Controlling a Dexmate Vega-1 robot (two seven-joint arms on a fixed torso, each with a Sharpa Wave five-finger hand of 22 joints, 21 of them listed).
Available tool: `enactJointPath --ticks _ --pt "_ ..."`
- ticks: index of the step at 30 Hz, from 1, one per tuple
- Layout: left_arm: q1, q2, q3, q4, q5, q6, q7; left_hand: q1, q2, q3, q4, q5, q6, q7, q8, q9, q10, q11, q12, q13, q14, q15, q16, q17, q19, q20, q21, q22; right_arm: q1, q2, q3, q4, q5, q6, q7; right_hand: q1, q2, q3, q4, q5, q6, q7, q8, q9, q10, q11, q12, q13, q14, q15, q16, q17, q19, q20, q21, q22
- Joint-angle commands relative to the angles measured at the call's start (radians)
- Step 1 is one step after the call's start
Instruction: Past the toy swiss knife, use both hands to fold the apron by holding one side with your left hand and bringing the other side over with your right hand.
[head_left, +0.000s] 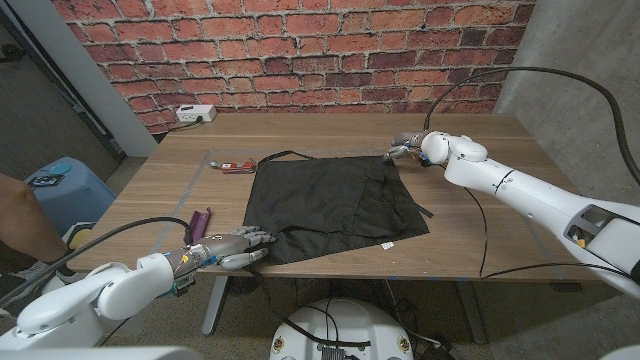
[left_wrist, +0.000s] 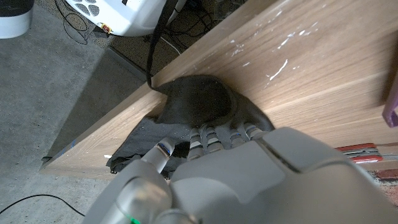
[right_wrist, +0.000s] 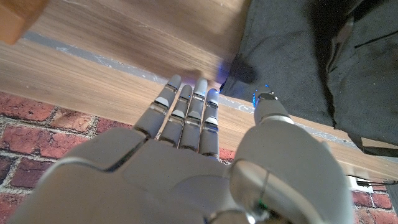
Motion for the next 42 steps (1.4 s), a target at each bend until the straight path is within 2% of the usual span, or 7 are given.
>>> enactJointPath --ticks 1,14,21,23,25,30,42 --pt "-0.017 0.013 0.022 -0.002 -0.011 0.012 0.000 -0.059 -0.056 0.006 -0.001 0.007 -0.004 -0.006 0.006 0.006 -0.006 -0.006 -0.003 0.002 -0.034 0.006 -0.005 0.000 -0.205 -0.001 0.007 0.001 -0.011 0.006 0.006 0.008 -0.010 0.007 -0.021 0.026 0.000 -0.005 -0.001 0.002 0.039 -0.008 0.013 0.003 0.033 -0.008 0.032 0.018 0.036 -0.046 0.018 0.012 0.010 -0.011 0.000 0.003" --pt "-0.018 0.025 0.034 -0.002 -0.021 0.031 0.011 -0.059 -0.057 0.010 -0.001 0.007 0.001 -0.004 0.008 0.006 -0.007 -0.005 -0.003 0.002 -0.033 0.007 -0.005 0.001 -0.203 -0.001 0.007 0.001 -0.023 0.032 0.000 0.023 -0.033 0.004 -0.081 0.105 -0.002 -0.011 -0.005 0.007 0.164 -0.041 0.036 0.008 0.143 -0.037 0.128 0.064 0.136 -0.109 0.071 0.053 0.059 -0.037 0.010 0.004" --pt "-0.016 0.031 0.039 -0.003 -0.029 0.042 0.014 -0.058 -0.057 0.012 -0.001 0.006 0.006 -0.003 0.010 0.006 -0.008 -0.007 -0.003 0.002 -0.032 0.008 -0.005 0.001 -0.201 0.000 0.007 0.001 -0.031 0.049 -0.002 0.031 -0.048 -0.012 -0.123 0.154 -0.008 -0.024 -0.004 0.009 0.247 -0.076 0.059 0.019 0.217 -0.063 0.188 0.092 0.211 -0.152 0.120 0.092 0.089 -0.060 0.016 0.006" --pt "-0.017 0.034 0.040 -0.002 -0.032 0.042 0.014 -0.058 -0.057 0.013 -0.001 0.006 0.007 -0.003 0.010 0.006 -0.008 -0.008 -0.003 0.002 -0.032 0.007 -0.005 0.001 -0.201 0.000 0.007 0.001 -0.034 0.049 -0.003 0.029 -0.051 -0.014 -0.130 0.169 -0.011 -0.030 -0.003 0.009 0.269 -0.084 0.066 0.025 0.234 -0.079 0.205 0.102 0.227 -0.156 0.135 0.107 0.100 -0.067 0.018 0.007" --pt "-0.018 0.037 0.042 0.000 -0.036 0.041 0.015 -0.058 -0.057 0.013 -0.001 0.006 0.007 -0.003 0.010 0.006 -0.008 -0.008 -0.003 0.002 -0.031 0.008 -0.005 0.001 -0.201 0.000 0.007 0.001 -0.037 0.050 -0.003 0.024 -0.055 -0.023 -0.137 0.182 -0.011 -0.037 -0.001 0.010 0.285 -0.090 0.071 0.031 0.257 -0.112 0.227 0.115 0.239 -0.164 0.149 0.125 0.109 -0.071 0.020 0.008" --pt "-0.026 0.046 0.052 0.003 -0.041 0.041 0.016 -0.058 -0.058 0.015 -0.001 0.006 0.010 -0.004 0.010 0.006 -0.008 -0.007 -0.003 0.002 -0.030 0.007 -0.004 0.001 -0.198 0.000 0.007 0.001 -0.047 0.046 -0.001 0.003 -0.068 -0.041 -0.157 0.220 -0.013 -0.042 -0.005 0.012 0.335 -0.101 0.091 0.041 0.295 -0.131 0.262 0.137 0.274 -0.176 0.176 0.152 0.122 -0.081 0.023 0.009" --pt "-0.032 0.059 0.066 0.002 -0.052 0.057 0.029 -0.058 -0.058 0.018 -0.002 0.006 0.012 -0.006 0.011 0.006 -0.010 -0.008 -0.003 0.002 -0.029 0.007 -0.004 0.001 -0.197 0.000 0.007 0.000 -0.075 0.049 0.008 -0.012 -0.079 -0.058 -0.216 0.337 -0.005 -0.025 -0.012 0.020 0.451 -0.134 0.147 0.056 0.410 -0.186 0.327 0.160 0.388 -0.191 0.216 0.193 0.171 -0.115 0.036 0.012"
